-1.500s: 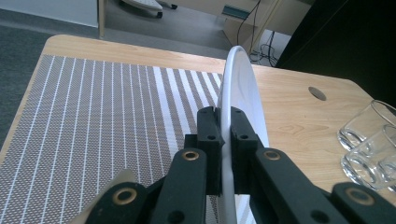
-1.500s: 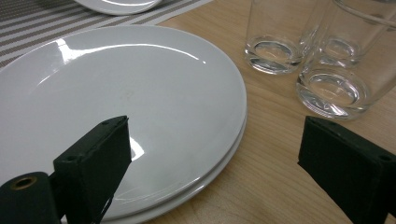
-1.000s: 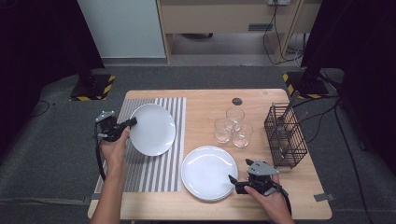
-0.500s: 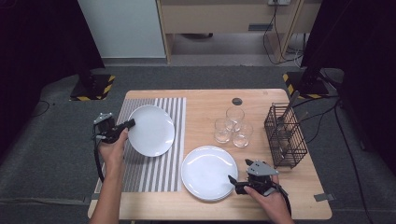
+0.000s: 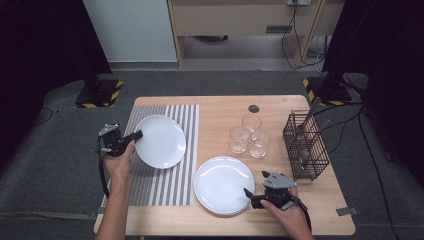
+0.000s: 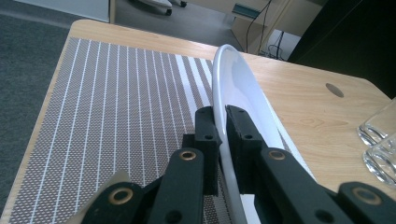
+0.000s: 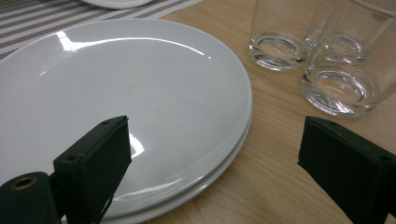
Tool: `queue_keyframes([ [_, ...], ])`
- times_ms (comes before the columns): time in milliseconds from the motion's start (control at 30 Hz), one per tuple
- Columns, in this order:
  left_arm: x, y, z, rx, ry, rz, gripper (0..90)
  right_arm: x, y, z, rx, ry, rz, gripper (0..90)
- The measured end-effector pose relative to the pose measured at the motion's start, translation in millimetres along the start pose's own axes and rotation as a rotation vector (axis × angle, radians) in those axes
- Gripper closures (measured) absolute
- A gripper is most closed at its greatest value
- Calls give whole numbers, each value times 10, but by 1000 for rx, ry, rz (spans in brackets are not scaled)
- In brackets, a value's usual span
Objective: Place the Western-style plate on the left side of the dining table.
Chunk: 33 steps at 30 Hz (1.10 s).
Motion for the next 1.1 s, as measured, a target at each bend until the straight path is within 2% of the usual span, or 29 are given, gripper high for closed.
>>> queue_keyframes([
  [1100,178,-32,-202,-1,-29,-17,805,4,15,-15,-13,-2,-9,90],
])
Point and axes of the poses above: each handheld gripper's, and its own axes: y roughly forward along the jaws, x roughly out of its underside, z roughly to its right, the point moved 3 cm from there along y, roughly forward along the jaws, and after that the axes turned 1 degree about y, right-handed, at the moved point
